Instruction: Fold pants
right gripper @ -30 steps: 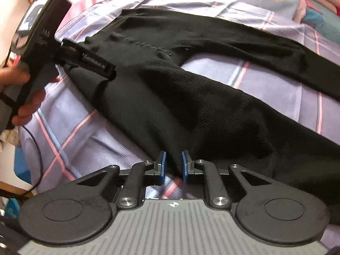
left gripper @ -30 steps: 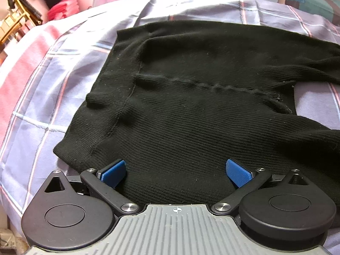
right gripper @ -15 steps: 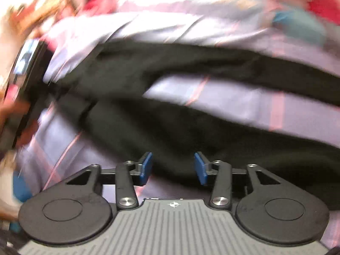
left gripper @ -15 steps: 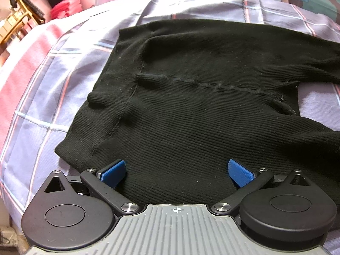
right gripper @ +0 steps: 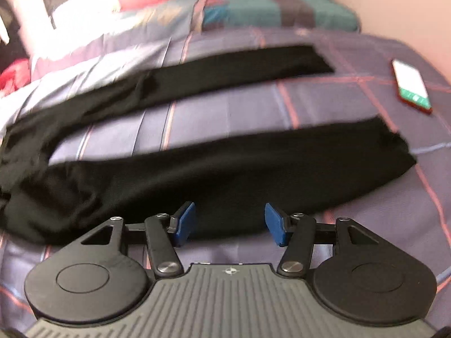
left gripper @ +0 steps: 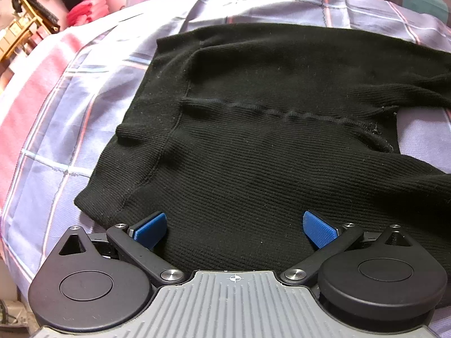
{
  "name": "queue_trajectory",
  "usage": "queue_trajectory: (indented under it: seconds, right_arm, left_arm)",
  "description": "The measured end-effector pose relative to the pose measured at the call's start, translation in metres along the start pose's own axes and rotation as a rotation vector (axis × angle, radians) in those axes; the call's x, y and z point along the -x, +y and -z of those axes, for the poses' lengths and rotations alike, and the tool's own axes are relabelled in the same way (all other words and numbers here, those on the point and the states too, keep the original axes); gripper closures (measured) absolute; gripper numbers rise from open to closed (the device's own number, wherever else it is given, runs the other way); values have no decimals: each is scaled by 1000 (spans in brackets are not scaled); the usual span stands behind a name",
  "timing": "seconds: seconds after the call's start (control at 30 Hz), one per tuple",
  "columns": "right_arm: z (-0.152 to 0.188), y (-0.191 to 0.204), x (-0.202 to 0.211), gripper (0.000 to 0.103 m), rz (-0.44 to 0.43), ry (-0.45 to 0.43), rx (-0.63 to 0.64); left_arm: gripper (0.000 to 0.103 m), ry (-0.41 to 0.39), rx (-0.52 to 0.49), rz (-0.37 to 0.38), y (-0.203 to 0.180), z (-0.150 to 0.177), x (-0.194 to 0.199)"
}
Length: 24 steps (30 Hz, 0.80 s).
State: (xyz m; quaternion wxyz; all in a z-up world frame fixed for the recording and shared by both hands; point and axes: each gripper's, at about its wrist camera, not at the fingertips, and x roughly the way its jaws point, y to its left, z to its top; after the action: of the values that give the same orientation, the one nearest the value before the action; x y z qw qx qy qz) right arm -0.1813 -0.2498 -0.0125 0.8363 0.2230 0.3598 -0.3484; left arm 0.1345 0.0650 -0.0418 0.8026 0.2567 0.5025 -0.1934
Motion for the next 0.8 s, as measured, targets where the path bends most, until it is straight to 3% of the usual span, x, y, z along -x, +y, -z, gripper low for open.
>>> queue_trajectory:
  seconds: [0.13,0.2,0.3,0.4,0.53,0.6,0.67,0.8]
  right_arm:
    - [-16,-8,-17,38,60,-48,28]
    - [-12,-20,-37,39,84,38,48]
    - [-8,-42,-29,40,50,77,12]
    - [-15,-48,-15,50,88,100,30]
    - [-35,-52,-3,34,79,-27,-37]
    - [-41,-51,-17,33,92,-9,-33]
    - [-31,-53,-34,33,116,74,-5]
    - [-11,-71,-25,22,126,71,-29]
  left_arm:
    - [0,-3,-5,-9,-2,0,0]
    - [0,-2,-9,-14,-4,0,0]
    - [0,5,-4,-15,-5,-1,0]
    - [0,13,2,-13,-4,-2,0]
    - [0,13,0,-26,-6,-3,0]
    - [0,13,-1,-35,-8,-3,0]
    - [0,13,-10,-46,-10,-3,1]
    - [0,17,-15,-48,-9,-3,1]
